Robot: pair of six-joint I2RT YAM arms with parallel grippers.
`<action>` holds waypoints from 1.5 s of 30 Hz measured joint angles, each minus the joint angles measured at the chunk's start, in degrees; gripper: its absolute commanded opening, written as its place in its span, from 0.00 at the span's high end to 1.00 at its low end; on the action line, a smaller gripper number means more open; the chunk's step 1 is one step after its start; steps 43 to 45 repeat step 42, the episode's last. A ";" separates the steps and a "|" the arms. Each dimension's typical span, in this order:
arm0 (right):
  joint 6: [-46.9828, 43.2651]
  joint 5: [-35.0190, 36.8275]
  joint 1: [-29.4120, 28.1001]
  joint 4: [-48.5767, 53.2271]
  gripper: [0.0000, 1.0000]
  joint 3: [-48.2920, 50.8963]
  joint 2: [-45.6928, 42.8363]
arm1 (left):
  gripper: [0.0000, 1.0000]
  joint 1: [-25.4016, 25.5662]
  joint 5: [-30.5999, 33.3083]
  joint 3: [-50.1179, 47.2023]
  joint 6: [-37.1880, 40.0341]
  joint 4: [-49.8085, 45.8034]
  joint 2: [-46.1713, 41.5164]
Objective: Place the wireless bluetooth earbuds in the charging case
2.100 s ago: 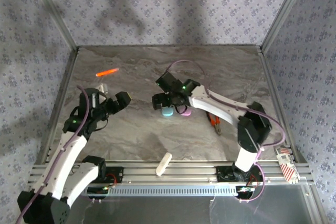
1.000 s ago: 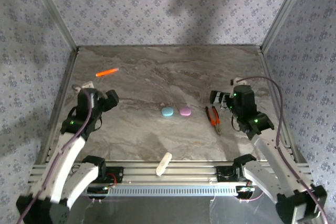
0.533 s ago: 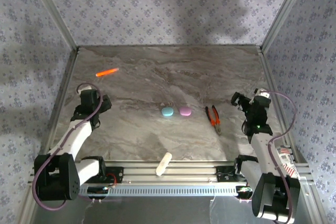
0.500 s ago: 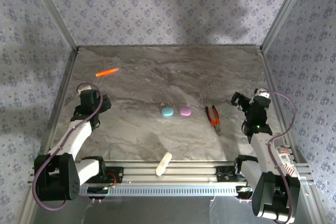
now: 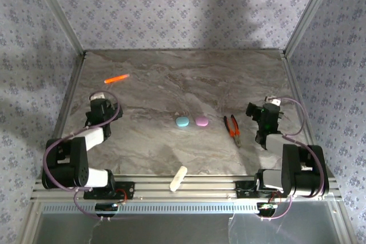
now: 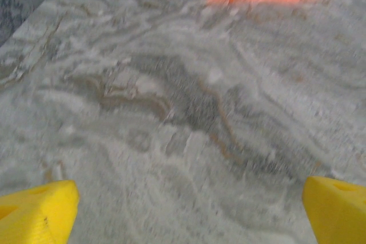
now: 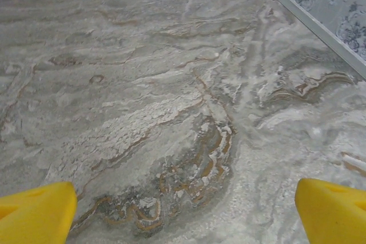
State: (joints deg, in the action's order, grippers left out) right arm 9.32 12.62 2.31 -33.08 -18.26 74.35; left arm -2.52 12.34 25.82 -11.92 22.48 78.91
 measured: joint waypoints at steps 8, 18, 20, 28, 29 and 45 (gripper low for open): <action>-6.36 0.72 -2.34 -10.03 0.00 -0.55 7.26 | 0.00 -0.37 -1.22 -0.04 2.47 8.63 1.22; -10.32 -6.27 -1.92 -12.57 0.00 -2.43 12.46 | 0.00 -0.11 -5.33 -6.54 5.53 22.58 8.20; -10.32 -7.39 -1.46 -12.55 0.00 -2.86 12.46 | 0.00 0.52 -5.53 -5.46 6.49 22.40 9.27; -10.36 -9.66 -1.07 -12.28 0.00 -3.32 12.46 | 0.00 1.20 -5.68 -3.82 7.93 23.43 9.27; -10.36 -9.75 -1.05 -12.31 0.00 -3.34 12.46 | 0.00 1.25 -5.68 -3.82 8.04 23.45 9.27; -10.43 -10.54 -1.05 -12.15 0.00 -3.43 12.46 | 0.00 2.01 -5.51 -3.82 8.50 23.45 9.27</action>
